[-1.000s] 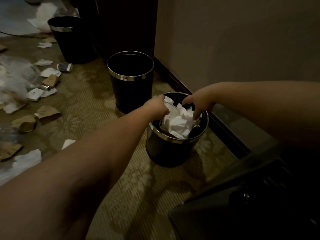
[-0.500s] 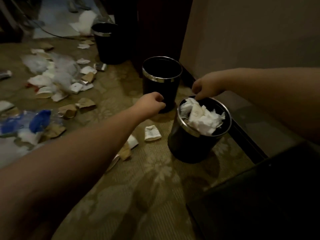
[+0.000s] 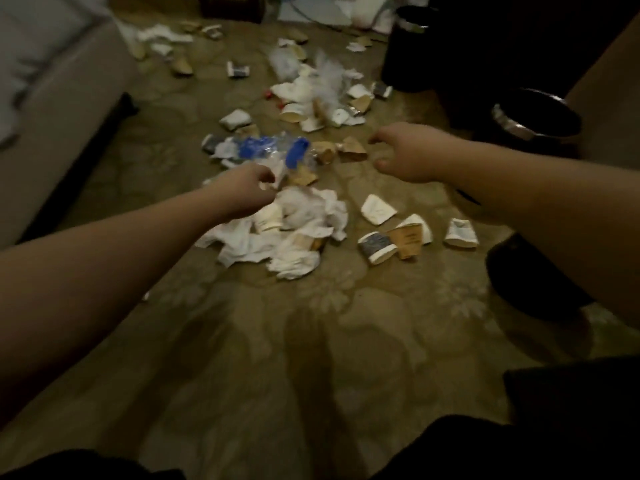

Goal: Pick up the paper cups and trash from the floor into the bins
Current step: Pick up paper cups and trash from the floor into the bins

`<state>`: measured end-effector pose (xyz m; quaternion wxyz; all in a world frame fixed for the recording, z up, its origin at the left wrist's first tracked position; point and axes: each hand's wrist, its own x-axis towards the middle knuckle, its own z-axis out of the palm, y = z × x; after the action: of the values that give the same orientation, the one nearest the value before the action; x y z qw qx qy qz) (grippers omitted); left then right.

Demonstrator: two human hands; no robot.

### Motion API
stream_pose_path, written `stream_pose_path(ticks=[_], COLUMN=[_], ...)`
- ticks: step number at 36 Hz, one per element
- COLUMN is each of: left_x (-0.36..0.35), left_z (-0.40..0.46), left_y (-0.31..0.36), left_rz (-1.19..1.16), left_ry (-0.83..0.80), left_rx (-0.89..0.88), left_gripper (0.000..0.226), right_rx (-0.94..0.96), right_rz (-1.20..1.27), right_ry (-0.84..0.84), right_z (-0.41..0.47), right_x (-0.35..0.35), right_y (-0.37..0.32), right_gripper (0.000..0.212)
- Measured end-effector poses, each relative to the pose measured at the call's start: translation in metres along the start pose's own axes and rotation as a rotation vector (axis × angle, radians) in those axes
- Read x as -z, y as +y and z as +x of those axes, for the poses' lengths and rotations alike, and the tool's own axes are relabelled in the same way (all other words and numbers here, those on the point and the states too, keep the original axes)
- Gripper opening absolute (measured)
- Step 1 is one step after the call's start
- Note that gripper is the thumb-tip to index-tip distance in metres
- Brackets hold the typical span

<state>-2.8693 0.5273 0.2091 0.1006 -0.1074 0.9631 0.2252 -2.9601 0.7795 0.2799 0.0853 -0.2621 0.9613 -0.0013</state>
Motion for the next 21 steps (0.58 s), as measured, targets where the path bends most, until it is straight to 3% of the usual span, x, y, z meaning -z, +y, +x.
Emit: stream_pose_path(ticks=[11, 17, 21], left_x=[-0.010, -0.038, -0.052], left_z=[-0.122, -0.166, -0.183], left_y=[-0.235, -0.315, -0.353], left_rz=[-0.093, -0.223, -0.268], left_ry=[-0.022, -0.073, -0.150], left_rx=[0.384, 0.519, 0.520], left_gripper=[0.040, 0.034, 0.035], right_rx=[0.308, 0.381, 0.407], right_rz=[0.060, 0.044, -0.009], right_ry=[-0.219, -0.399, -0.485], right_z=[0.037, 0.038, 0.036], right_x=[-0.115, -0.184, -0.208], right_y=[-0.221, -0.313, -0.358], right_gripper=[0.056, 0.055, 0.055])
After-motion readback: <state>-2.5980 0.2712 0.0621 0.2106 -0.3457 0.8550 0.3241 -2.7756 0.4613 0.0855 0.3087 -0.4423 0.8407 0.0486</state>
